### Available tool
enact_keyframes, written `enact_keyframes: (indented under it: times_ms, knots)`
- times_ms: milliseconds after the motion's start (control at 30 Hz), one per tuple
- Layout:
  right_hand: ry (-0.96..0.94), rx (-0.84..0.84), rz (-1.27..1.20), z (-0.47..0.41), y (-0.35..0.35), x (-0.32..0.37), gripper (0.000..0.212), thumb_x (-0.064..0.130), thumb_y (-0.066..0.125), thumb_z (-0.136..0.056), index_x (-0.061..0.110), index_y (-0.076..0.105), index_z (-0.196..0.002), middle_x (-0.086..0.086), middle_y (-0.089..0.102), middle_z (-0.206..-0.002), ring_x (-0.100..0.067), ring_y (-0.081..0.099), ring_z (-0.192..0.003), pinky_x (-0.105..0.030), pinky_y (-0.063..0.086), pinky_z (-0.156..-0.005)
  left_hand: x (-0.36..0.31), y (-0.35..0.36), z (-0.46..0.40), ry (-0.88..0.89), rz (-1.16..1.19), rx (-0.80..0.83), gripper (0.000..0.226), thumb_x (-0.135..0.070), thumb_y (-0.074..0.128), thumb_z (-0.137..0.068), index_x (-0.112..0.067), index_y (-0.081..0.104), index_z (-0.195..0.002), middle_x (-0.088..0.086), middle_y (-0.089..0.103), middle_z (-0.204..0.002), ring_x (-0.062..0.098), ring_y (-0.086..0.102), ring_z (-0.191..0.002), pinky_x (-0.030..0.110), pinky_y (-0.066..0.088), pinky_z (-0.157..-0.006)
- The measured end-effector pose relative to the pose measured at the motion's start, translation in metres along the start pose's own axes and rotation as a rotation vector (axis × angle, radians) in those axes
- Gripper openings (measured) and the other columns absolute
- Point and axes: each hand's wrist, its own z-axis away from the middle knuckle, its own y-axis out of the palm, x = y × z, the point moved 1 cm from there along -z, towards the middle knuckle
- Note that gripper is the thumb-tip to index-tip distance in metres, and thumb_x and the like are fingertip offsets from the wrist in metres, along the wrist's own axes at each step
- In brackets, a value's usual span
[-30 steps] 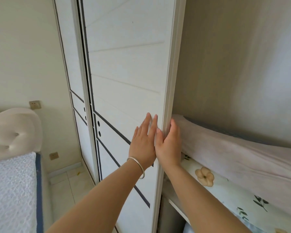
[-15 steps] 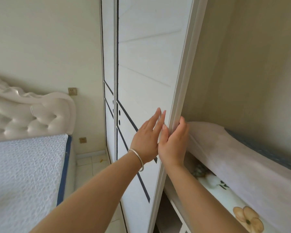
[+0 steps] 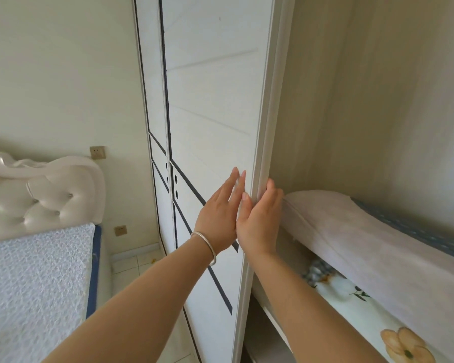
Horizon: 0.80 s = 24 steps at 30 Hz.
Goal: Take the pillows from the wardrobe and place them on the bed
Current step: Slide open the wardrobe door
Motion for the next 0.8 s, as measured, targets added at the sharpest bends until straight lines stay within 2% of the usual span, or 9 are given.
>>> enact_keyframes:
  times_ms: [67, 167, 267, 333, 433, 500, 600, 700, 800]
  knots:
    - [0.000, 0.009, 0.006, 0.000, 0.000, -0.002, 0.050, 0.025, 0.047, -0.092, -0.004, 0.038, -0.132, -0.021, 0.049, -0.119, -0.035, 0.052, -0.103, -0.046, 0.050, -0.086, 0.000, 0.002, 0.000, -0.011, 0.022, -0.001, 0.068, -0.021, 0.037, -0.094, -0.021, -0.014, -0.138, 0.008, 0.003, -0.160, 0.021, 0.023, -0.144, 0.030, 0.042, -0.103]
    - [-0.013, 0.000, 0.002, -0.001, 0.000, -0.003, 0.049, 0.025, 0.048, -0.092, -0.003, 0.038, -0.132, -0.019, 0.049, -0.119, -0.034, 0.053, -0.103, -0.045, 0.051, -0.085, -0.001, 0.002, -0.002, 0.007, 0.020, -0.002, 0.065, -0.021, 0.034, -0.093, -0.018, -0.013, -0.138, 0.011, 0.004, -0.160, 0.022, 0.020, -0.145, 0.031, 0.039, -0.107]
    - [-0.005, 0.002, -0.002, -0.001, 0.000, -0.004, 0.049, 0.024, 0.050, -0.092, -0.001, 0.038, -0.132, -0.018, 0.049, -0.120, -0.032, 0.053, -0.104, -0.043, 0.051, -0.086, -0.003, 0.001, -0.002, -0.011, -0.001, 0.053, 0.064, -0.021, 0.034, -0.097, -0.017, -0.018, -0.135, 0.012, -0.002, -0.160, 0.020, 0.009, -0.147, 0.031, 0.025, -0.116]
    - [0.008, 0.006, 0.009, -0.001, 0.002, -0.004, 0.050, 0.027, 0.049, -0.093, 0.003, 0.037, -0.134, -0.015, 0.050, -0.122, -0.031, 0.053, -0.107, -0.043, 0.051, -0.088, -0.007, 0.000, 0.000, -0.024, -0.006, 0.063, 0.060, -0.030, 0.023, -0.095, -0.016, -0.019, -0.136, 0.008, -0.006, -0.158, 0.018, 0.006, -0.147, 0.035, 0.019, -0.118]
    - [0.031, 0.030, 0.003, 0.000, 0.000, -0.006, 0.051, 0.028, 0.053, -0.092, 0.006, 0.038, -0.136, -0.013, 0.050, -0.124, -0.029, 0.052, -0.112, -0.044, 0.049, -0.091, -0.011, -0.002, 0.005, -0.028, -0.058, -0.088, 0.061, -0.032, 0.019, -0.095, -0.011, -0.005, -0.147, 0.005, 0.005, -0.157, 0.020, 0.013, -0.145, 0.038, 0.018, -0.118]
    - [0.015, 0.005, -0.010, 0.003, -0.007, -0.009, 0.050, 0.025, 0.057, -0.091, 0.006, 0.041, -0.134, -0.013, 0.050, -0.123, -0.029, 0.051, -0.111, -0.044, 0.049, -0.091, -0.018, -0.003, 0.008, 0.053, -0.110, -0.239, 0.053, -0.025, 0.024, -0.098, -0.008, 0.011, -0.147, 0.009, 0.017, -0.156, 0.023, 0.016, -0.143, 0.039, 0.015, -0.117]
    - [-0.004, -0.060, -0.010, 0.008, -0.027, -0.021, 0.046, 0.019, 0.058, -0.088, 0.006, 0.045, -0.131, -0.013, 0.051, -0.120, -0.026, 0.052, -0.107, -0.040, 0.050, -0.087, -0.036, 0.001, 0.008, 0.268, -0.153, -0.353, 0.050, -0.017, 0.037, -0.097, -0.008, 0.022, -0.144, 0.011, 0.021, -0.149, 0.023, 0.013, -0.145, 0.042, 0.015, -0.118]
    - [-0.026, -0.139, 0.023, 0.005, -0.057, -0.040, 0.033, 0.019, 0.053, -0.090, 0.007, 0.051, -0.121, -0.010, 0.054, -0.114, -0.019, 0.050, -0.102, -0.037, 0.051, -0.083, -0.066, 0.015, 0.002, 0.406, -0.091, -0.370, 0.048, -0.013, 0.047, -0.094, -0.011, 0.031, -0.140, 0.010, 0.026, -0.146, 0.027, 0.024, -0.140, 0.044, 0.017, -0.118]
    - [-0.033, -0.166, 0.150, -0.001, -0.097, -0.067, 0.025, 0.012, 0.054, -0.088, 0.005, 0.054, -0.112, -0.012, 0.058, -0.109, -0.019, 0.047, -0.098, -0.036, 0.049, -0.078, -0.103, 0.043, -0.007, 0.418, 0.014, -0.298, 0.046, -0.014, 0.052, -0.092, -0.012, 0.038, -0.136, 0.009, 0.029, -0.145, 0.027, 0.026, -0.139, 0.047, 0.019, -0.117]
